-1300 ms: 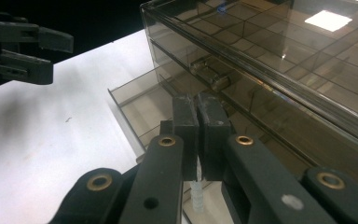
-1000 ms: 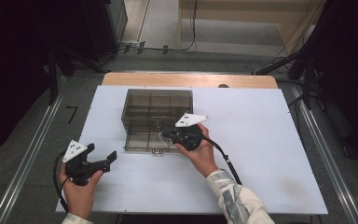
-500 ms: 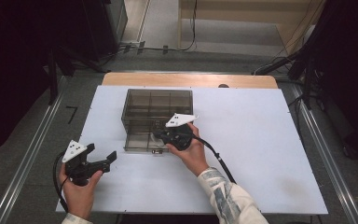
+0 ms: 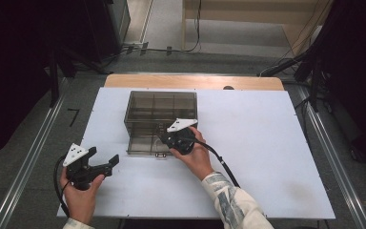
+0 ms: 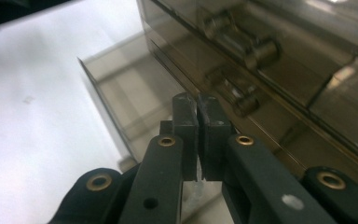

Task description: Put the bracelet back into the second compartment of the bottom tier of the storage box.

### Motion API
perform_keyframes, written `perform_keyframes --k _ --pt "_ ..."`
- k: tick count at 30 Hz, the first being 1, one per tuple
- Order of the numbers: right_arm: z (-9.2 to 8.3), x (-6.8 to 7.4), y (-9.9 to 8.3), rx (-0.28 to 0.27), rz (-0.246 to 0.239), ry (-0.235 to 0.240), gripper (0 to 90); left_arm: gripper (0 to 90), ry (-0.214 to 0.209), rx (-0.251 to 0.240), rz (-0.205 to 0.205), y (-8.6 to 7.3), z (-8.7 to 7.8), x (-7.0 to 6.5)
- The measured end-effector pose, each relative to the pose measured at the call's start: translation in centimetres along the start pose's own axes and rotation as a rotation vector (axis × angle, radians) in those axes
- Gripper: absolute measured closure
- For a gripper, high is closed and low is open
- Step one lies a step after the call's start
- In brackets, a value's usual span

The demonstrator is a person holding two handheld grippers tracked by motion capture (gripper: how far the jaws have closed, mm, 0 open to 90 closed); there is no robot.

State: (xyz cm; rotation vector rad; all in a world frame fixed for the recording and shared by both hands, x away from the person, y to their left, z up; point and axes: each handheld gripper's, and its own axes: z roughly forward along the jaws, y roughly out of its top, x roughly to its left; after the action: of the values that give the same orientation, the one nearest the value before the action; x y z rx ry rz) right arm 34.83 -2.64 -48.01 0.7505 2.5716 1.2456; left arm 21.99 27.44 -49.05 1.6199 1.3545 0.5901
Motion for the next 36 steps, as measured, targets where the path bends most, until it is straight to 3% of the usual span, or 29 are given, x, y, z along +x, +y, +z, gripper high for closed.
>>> perform_keyframes --k 13,23,24,36 --pt "0.1 -0.5 -0.4 0.029 -0.001 -0.017 75.5 5.1 -0.001 0.003 0.001 0.0 0.0 0.0" --pt "-0.4 -0.5 -0.4 0.023 -0.004 0.012 68.3 5.1 -0.003 0.005 0.002 0.0 0.0 0.0" --pt "-0.6 -0.4 -0.4 0.019 -0.003 0.022 63.4 5.1 -0.002 0.005 0.002 0.0 0.1 0.0" --pt "-2.1 -0.2 -0.6 0.001 0.001 0.054 50.0 5.1 -0.005 0.006 0.003 0.0 0.1 0.0"
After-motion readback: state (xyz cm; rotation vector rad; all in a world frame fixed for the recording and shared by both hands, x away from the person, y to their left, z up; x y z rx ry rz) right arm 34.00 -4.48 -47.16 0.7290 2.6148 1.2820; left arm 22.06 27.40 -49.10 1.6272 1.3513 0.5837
